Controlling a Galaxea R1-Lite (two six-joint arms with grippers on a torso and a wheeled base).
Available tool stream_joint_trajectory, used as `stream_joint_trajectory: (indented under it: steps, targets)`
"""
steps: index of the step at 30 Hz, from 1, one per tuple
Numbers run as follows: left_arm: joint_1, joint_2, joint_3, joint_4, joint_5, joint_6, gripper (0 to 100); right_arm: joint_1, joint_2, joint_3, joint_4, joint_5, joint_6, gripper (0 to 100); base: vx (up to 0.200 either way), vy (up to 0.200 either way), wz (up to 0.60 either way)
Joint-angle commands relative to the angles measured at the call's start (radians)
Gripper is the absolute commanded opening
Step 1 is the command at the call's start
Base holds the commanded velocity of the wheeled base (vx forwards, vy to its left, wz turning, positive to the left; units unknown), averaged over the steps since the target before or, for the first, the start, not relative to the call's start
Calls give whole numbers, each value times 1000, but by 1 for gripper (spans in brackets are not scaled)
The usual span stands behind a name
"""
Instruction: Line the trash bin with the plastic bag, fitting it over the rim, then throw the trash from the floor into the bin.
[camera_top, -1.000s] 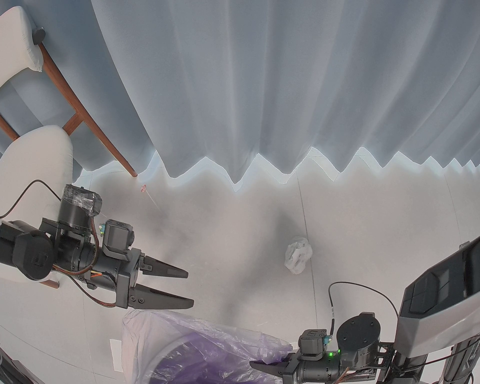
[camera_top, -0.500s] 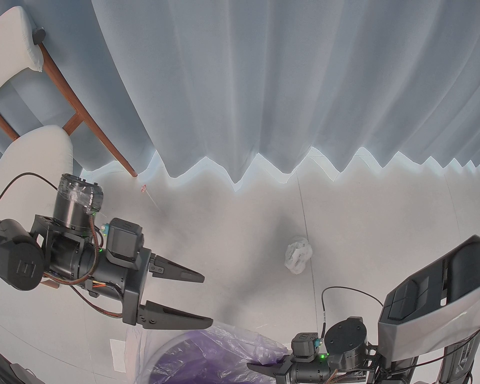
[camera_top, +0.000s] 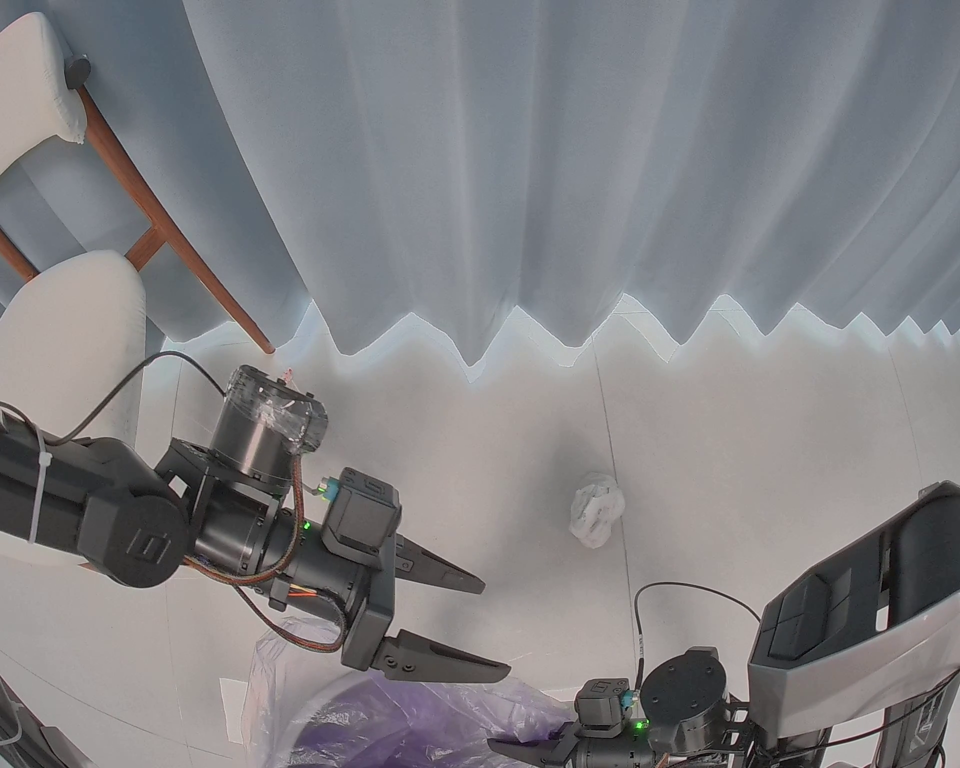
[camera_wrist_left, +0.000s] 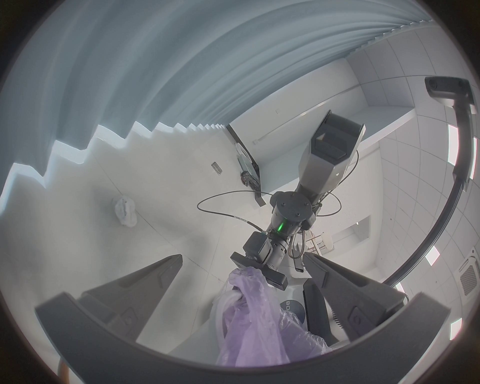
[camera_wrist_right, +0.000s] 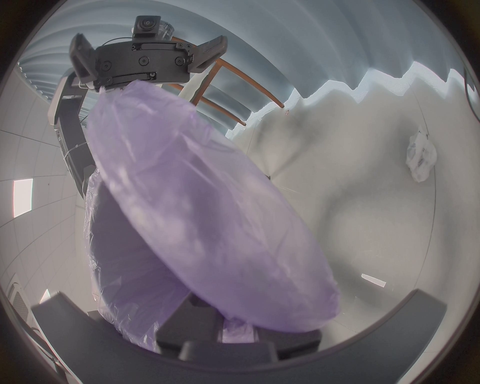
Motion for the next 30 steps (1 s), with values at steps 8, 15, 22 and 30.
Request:
stream_joint_trajectory:
  steps: [8, 15, 22, 30]
  targets:
    - [87, -27, -45, -3, 25, -9, 100, -6, 27, -5, -16, -25, 12, 0, 0, 0, 0]
    - [219, -259, -59, -3, 34, -117, 100, -74, 43, -49, -17, -229, 92, 0, 0, 0, 0]
    - [326, -460, 19, -20, 96, -344, 100, -219, 17, -186, -13, -335, 129, 0, 0, 0, 0]
    - [446, -514, 116, -127, 108, -510, 100, -281, 34, -359, 56, -366, 129, 0, 0, 0, 0]
